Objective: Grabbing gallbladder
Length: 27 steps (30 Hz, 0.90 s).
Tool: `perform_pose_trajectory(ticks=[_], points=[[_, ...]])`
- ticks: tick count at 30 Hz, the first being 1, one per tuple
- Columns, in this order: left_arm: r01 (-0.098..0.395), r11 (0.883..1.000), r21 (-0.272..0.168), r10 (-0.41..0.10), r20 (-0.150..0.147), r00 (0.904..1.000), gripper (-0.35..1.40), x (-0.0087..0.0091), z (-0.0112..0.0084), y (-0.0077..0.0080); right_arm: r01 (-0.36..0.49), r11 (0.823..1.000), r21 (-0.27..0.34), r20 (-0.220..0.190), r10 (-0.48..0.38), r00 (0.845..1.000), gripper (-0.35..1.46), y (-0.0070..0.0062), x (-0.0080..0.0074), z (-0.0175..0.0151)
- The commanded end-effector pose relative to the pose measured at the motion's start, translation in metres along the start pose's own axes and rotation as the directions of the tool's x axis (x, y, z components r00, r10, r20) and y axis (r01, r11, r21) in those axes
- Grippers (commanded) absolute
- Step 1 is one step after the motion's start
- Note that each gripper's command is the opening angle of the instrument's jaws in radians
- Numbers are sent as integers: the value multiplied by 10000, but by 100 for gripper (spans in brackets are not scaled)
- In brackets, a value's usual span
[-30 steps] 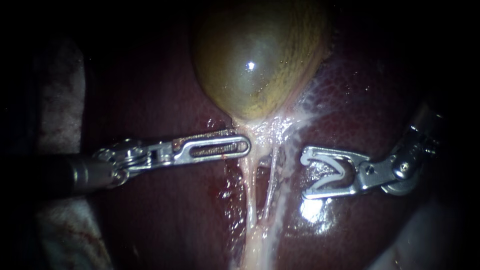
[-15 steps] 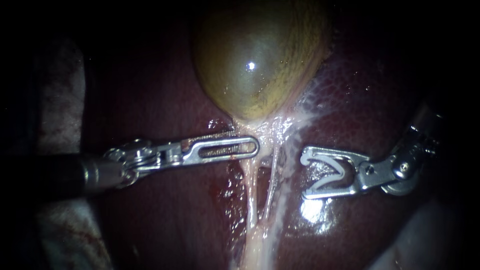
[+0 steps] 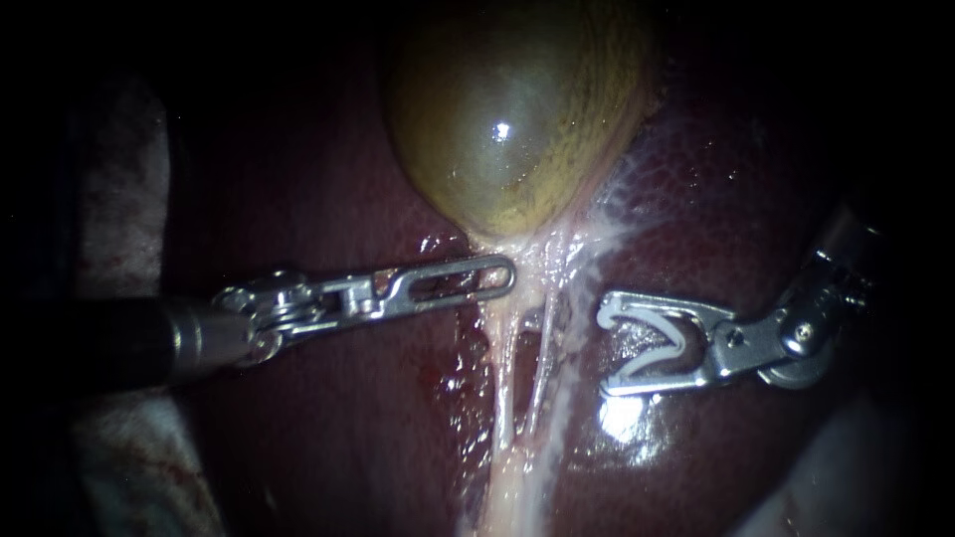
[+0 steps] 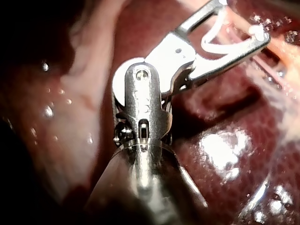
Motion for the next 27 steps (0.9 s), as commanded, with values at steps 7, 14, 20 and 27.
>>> perform_pose_trajectory(ticks=[7, 14, 20, 27], points=[[71, 9999, -91, -70, 110, 9999, -35, 0, -4, -2, -2, 10000, -4, 0, 2, 10000, 60, -1, 0, 0], [114, 9999, -113, -113, 133, 9998, -35, 0, -4, -5, -1, 10000, -9, 0, 1, 10000, 60, -1, 0, 1], [170, 9998, -137, -168, 168, 9997, -35, 1, -6, -6, 2, 10000, -10, 0, -2, 10000, 60, -1, -1, 1], [168, 9998, -139, -166, 174, 9997, -35, 1, -7, -6, 2, 10000, -11, 0, -2, 10000, 60, -1, -1, 1]])
